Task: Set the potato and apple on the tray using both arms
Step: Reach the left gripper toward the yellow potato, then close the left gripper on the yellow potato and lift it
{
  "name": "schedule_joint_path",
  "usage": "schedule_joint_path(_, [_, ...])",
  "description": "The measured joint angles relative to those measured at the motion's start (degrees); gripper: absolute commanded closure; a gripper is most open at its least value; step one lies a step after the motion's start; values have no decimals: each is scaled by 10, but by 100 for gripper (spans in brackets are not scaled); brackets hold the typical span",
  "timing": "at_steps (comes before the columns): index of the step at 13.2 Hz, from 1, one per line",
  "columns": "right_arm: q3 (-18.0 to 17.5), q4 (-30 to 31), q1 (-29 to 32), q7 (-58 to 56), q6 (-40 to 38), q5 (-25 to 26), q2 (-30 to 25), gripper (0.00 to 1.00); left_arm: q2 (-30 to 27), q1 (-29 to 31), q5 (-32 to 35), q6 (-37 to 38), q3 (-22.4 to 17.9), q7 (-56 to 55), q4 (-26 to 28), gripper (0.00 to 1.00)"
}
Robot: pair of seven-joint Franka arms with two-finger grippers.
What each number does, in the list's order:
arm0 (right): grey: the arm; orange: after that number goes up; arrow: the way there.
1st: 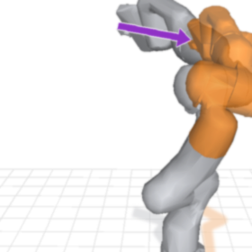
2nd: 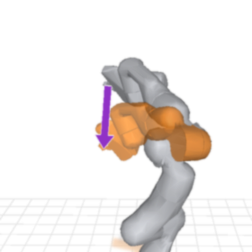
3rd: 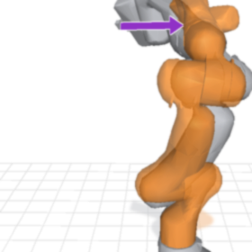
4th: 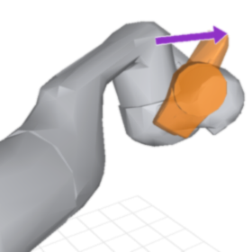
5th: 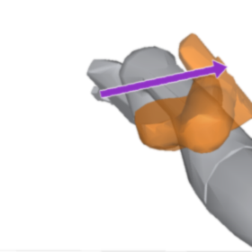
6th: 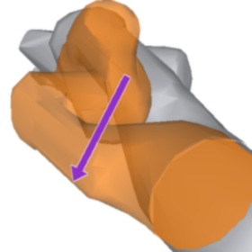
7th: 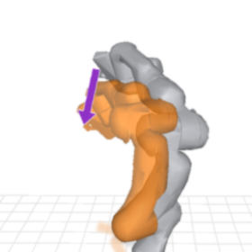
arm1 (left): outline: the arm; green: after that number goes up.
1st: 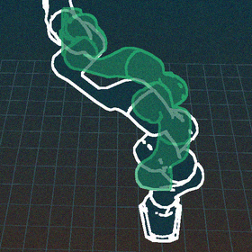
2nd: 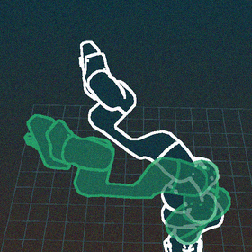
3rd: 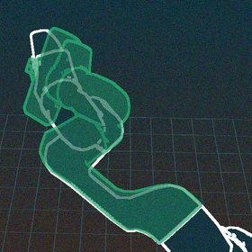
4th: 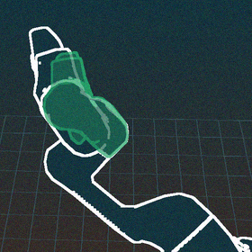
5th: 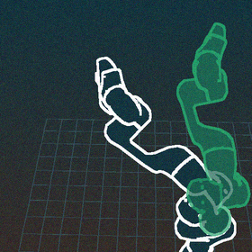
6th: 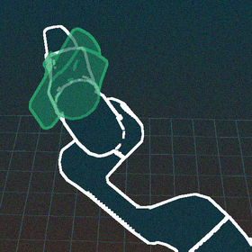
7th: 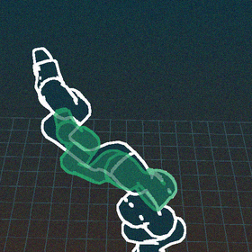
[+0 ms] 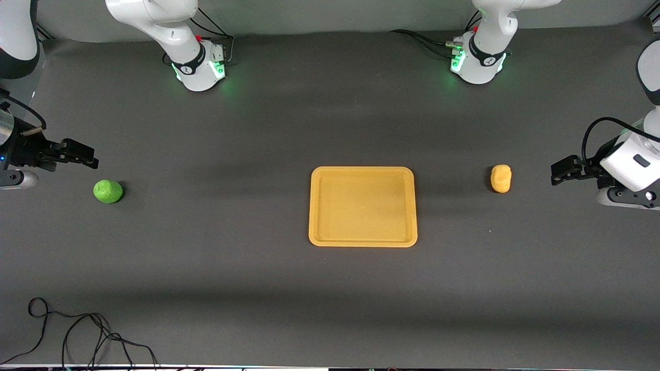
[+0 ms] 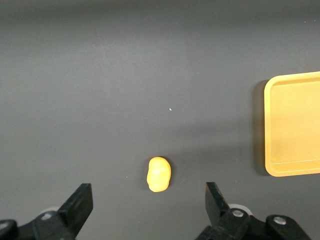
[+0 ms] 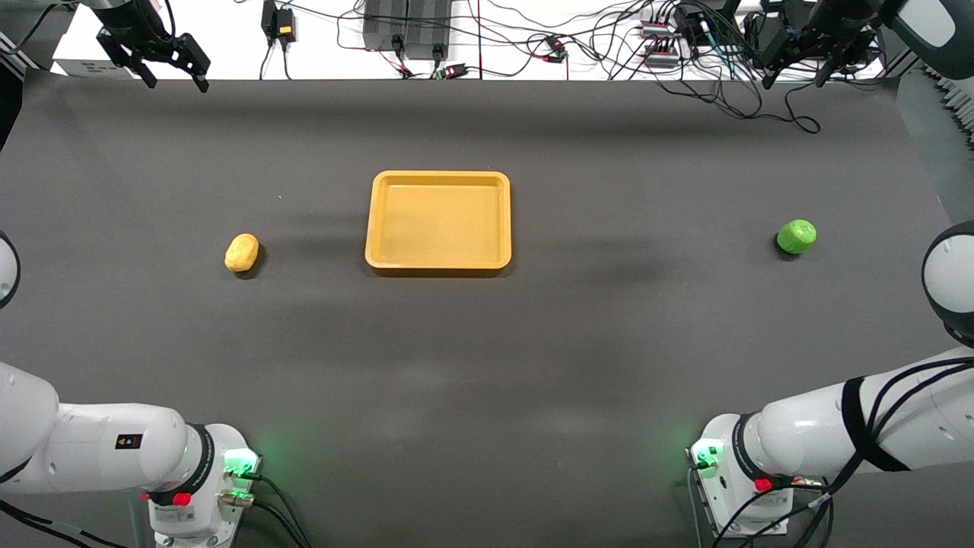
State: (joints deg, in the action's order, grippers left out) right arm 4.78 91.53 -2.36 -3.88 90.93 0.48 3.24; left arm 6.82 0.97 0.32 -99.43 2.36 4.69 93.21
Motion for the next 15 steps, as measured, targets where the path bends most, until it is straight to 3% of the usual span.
schedule_joint_path(7, [0, -1, 0, 0, 0, 0, 0, 0, -2, 0, 8, 0, -1, 0, 21, 0])
schedule_joint_path(9, [0, -1, 0, 0, 0, 0, 0, 0, -14, 0, 11, -70, -1, 0, 89, 0])
schedule_joint_path(15, [0, -2, 0, 0, 0, 0, 0, 0, -11, 0, 12, -338, 2, 30, 370, 2])
